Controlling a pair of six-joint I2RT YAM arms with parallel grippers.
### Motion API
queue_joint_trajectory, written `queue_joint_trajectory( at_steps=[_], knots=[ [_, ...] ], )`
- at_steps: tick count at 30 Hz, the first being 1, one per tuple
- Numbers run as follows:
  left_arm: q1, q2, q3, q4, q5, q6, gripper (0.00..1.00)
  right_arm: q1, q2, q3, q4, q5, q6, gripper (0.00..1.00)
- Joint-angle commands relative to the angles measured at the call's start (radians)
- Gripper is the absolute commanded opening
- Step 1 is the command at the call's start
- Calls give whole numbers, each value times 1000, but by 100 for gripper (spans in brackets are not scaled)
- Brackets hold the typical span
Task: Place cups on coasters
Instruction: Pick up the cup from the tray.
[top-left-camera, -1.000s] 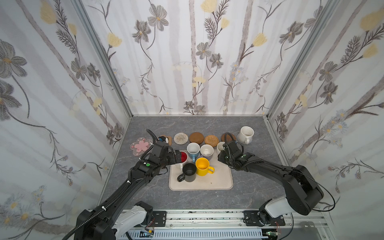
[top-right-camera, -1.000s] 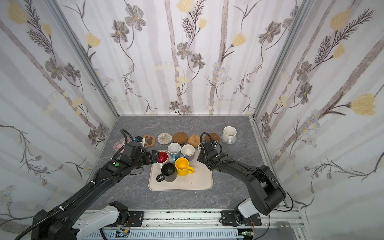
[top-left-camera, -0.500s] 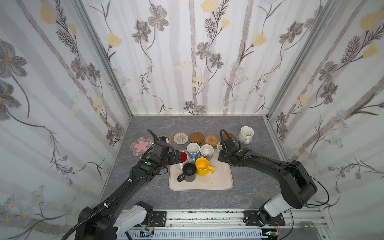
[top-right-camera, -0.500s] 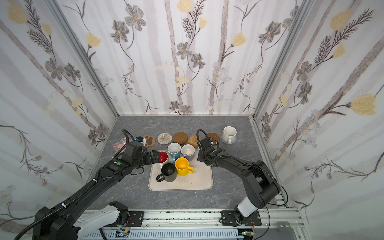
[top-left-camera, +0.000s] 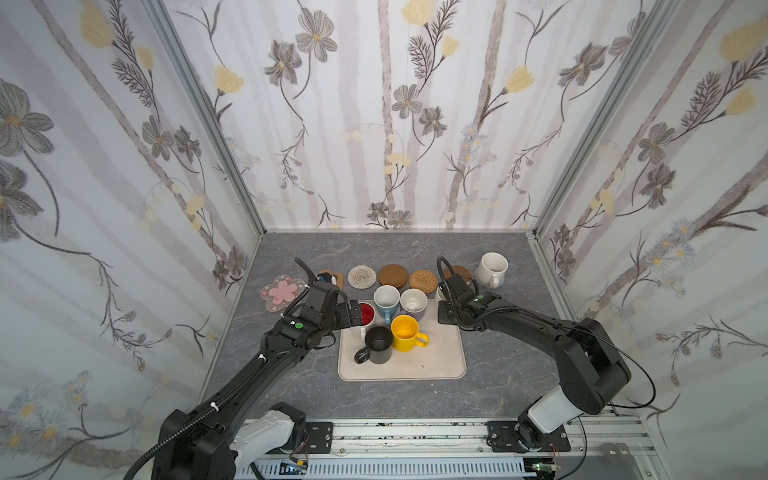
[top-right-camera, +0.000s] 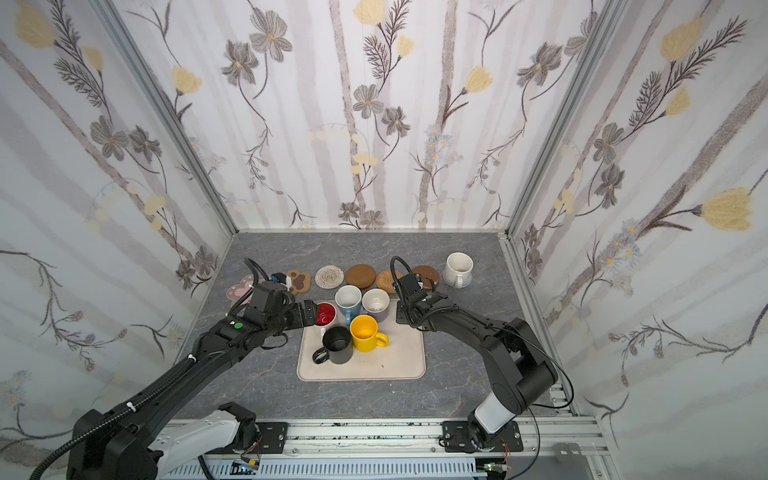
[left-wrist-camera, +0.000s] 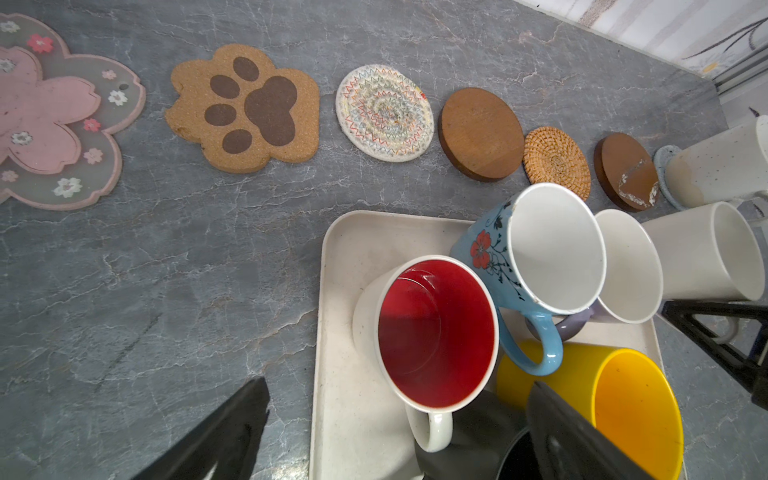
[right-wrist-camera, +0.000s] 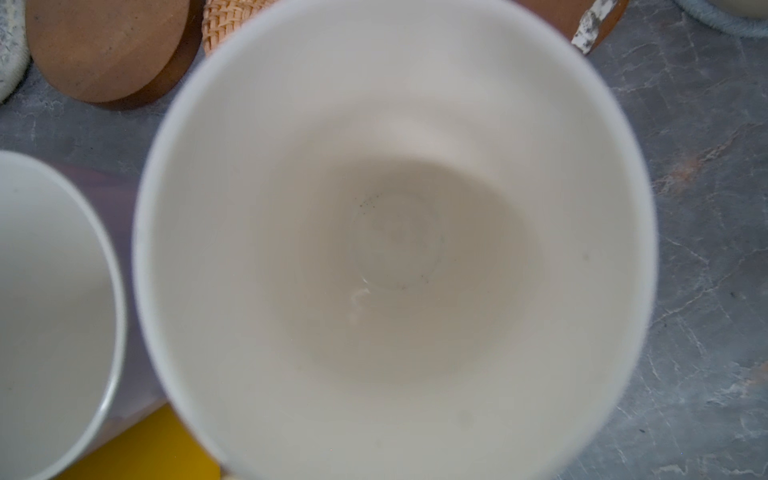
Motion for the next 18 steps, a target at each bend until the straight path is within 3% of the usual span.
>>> queue_joint_trajectory(
  at_steps=[1,9,18],
  knots=[
    [1,14,25,18,-18,23,100,0,-24,27,19,38,-58,0],
    [1,68,103,18,-36,21,100,-10,-51,95,-14,75,-126,0],
    [-1,194,240,18,-15,30,100,-96,-7,203,-29,57,-191,0]
  ],
)
